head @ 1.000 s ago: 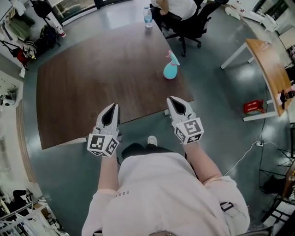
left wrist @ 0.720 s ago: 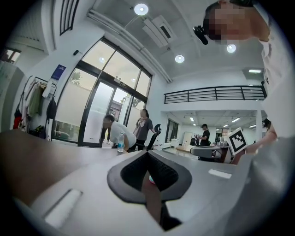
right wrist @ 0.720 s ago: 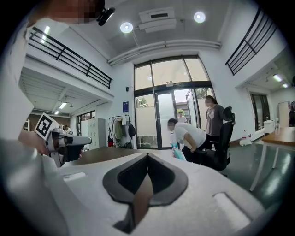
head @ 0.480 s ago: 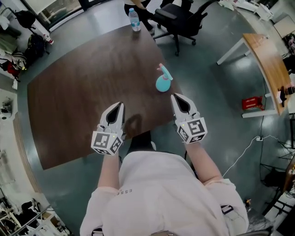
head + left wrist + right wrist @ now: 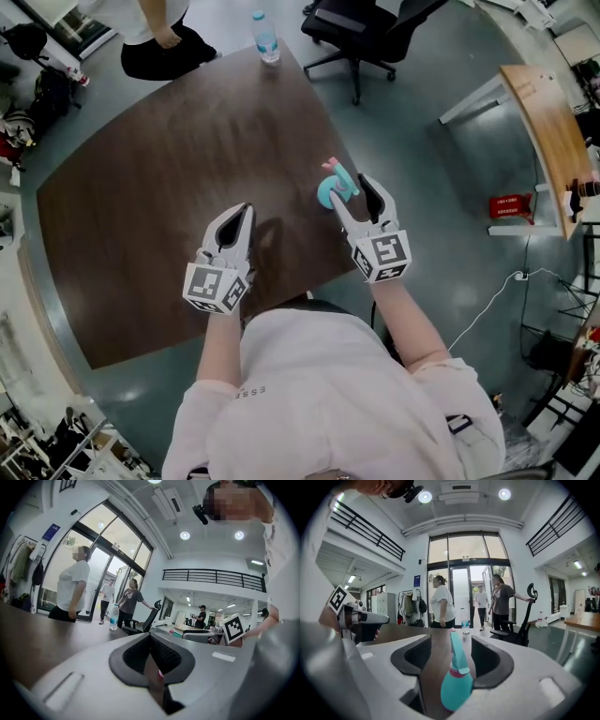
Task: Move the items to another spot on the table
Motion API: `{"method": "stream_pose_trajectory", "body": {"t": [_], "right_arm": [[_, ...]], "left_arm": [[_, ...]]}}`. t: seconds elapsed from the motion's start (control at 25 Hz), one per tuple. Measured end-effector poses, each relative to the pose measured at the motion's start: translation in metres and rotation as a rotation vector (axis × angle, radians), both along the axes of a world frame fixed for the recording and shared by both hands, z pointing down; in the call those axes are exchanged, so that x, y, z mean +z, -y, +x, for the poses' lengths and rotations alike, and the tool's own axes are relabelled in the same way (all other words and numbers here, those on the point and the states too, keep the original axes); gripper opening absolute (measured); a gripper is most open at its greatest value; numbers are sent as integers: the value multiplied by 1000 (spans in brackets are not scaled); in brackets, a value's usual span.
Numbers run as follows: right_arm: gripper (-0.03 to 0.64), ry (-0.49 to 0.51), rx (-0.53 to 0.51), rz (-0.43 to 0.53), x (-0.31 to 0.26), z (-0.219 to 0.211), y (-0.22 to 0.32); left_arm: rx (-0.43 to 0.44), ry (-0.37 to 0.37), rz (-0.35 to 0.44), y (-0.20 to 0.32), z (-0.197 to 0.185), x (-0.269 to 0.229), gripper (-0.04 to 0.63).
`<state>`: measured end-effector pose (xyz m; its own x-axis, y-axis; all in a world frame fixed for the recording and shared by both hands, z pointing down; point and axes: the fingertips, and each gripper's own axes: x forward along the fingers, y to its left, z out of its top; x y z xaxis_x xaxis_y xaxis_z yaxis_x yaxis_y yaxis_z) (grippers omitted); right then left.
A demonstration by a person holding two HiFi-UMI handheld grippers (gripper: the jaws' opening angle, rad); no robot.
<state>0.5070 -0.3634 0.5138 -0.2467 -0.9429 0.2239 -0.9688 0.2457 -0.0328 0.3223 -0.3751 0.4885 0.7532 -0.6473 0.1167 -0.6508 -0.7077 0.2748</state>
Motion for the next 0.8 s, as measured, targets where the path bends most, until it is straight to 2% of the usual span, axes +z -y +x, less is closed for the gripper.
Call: {"method": "stream_pose_trajectory", "body": {"t": [0.32, 0.36, 0.48, 0.8], "right_arm": [[241, 39, -60, -70, 39, -1, 31], [225, 40, -69, -74, 42, -1, 31], [123, 26, -93, -78, 46, -2, 33], [120, 22, -115, -65, 31, -3, 22]], "left_arm": [[35, 7, -50, 25, 19, 28, 17], [42, 6, -55, 26, 22, 30, 17], [56, 15, -66, 26, 26, 37, 17], [45, 12, -44, 17, 20, 25, 17]]}}
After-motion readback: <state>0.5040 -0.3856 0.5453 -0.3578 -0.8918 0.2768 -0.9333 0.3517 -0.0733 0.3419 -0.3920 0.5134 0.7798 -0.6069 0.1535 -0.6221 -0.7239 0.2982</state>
